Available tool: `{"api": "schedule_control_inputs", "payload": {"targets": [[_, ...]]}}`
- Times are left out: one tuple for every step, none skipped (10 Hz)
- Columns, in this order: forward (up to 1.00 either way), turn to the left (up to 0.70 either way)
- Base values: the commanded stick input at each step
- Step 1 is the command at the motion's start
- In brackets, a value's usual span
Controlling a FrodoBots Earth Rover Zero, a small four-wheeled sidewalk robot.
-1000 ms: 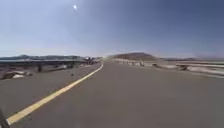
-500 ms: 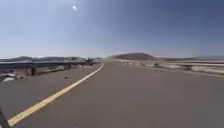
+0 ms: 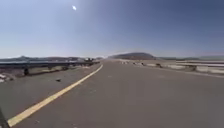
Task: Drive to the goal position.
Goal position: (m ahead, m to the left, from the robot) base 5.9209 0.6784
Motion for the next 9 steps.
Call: {"api": "schedule_control_inputs", "payload": {"targets": [[1.0, 0.0], [1.0, 0.0], [1.0, 0.0], [1.0, 0.0], [1.0, 0.0], [1.0, 0.0], [1.0, 0.0], [1.0, 0.0], [1.0, 0.0]]}}
